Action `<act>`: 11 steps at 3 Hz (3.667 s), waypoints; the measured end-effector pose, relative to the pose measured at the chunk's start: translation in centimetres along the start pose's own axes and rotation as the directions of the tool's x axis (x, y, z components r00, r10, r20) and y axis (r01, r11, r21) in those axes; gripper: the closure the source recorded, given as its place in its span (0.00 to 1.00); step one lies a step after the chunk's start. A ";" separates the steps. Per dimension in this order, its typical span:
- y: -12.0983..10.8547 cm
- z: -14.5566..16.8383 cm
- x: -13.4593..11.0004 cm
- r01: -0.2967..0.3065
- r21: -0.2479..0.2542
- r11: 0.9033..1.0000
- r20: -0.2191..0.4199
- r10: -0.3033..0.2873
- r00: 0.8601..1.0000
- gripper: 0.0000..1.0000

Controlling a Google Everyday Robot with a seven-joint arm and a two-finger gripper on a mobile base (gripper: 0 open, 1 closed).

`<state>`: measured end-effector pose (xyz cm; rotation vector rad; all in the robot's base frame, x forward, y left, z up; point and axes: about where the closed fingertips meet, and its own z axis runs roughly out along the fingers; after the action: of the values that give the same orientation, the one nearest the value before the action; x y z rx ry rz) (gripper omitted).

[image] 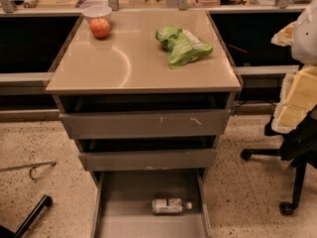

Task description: Pick blue plastic bottle from bottom drawer and place on counter

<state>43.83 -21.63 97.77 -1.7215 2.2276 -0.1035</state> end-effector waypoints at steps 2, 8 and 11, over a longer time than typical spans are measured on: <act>-0.1 0.7 0.3 -0.006 0.002 1.000 0.020 0.006 1.000 0.00; 4.0 25.2 1.3 0.003 -0.096 0.995 0.242 0.020 0.970 0.00; 8.1 35.6 -1.3 0.020 -0.170 0.985 0.402 0.051 0.914 0.00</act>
Offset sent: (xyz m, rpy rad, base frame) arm 0.0063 -0.0078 -0.0228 0.0466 0.0053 -0.0014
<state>47.15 -13.24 62.34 -1.6266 1.9831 0.4256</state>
